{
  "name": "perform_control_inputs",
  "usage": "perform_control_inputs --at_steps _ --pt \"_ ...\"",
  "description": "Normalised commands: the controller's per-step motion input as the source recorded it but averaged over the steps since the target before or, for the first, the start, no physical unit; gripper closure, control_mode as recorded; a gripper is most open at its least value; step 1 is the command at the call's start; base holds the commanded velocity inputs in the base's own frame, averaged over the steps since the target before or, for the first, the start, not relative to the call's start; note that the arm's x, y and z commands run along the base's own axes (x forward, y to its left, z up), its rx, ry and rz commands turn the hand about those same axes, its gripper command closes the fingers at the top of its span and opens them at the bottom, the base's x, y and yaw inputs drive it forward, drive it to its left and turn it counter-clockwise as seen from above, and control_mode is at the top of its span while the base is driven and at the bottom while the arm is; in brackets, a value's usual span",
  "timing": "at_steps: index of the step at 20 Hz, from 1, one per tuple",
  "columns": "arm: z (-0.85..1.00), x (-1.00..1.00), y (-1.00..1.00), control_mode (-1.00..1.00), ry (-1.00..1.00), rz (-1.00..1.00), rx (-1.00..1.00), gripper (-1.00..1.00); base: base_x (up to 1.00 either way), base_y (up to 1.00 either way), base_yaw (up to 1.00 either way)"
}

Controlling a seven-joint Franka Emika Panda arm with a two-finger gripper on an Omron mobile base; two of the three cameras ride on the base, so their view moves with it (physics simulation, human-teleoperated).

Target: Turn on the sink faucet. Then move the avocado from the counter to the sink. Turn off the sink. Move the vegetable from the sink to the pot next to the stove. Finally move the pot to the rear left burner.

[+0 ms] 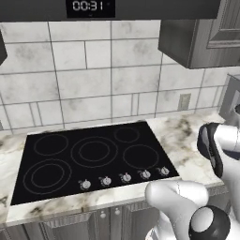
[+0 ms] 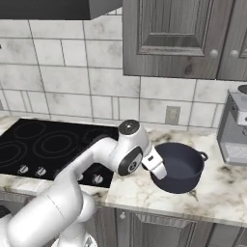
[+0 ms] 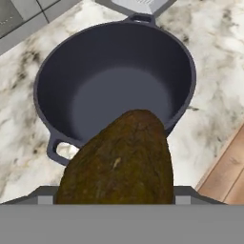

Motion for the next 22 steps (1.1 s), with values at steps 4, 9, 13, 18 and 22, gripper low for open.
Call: perform_control_inputs --at_steps 4,9,13,18,22 --pt "0.0 0.09 -0.84 -1.0 0.02 -0.05 0.06 1.0 0.0 0.0 0.0" --pt "-0.01 0.26 -0.42 -1.0 0.0 -0.01 0.02 1.0 0.0 0.0 0.0" --pt "-0.08 0.37 0.0 -1.0 0.0 0.0 0.0 1.0 0.0 0.0 0.0" --pt "-0.31 0.24 0.0 -1.0 0.0 0.0 0.0 1.0 0.0 0.0 0.0" --pt "-0.29 0.29 -0.03 -1.0 0.01 0.0 0.0 1.0 0.0 0.0 0.0"
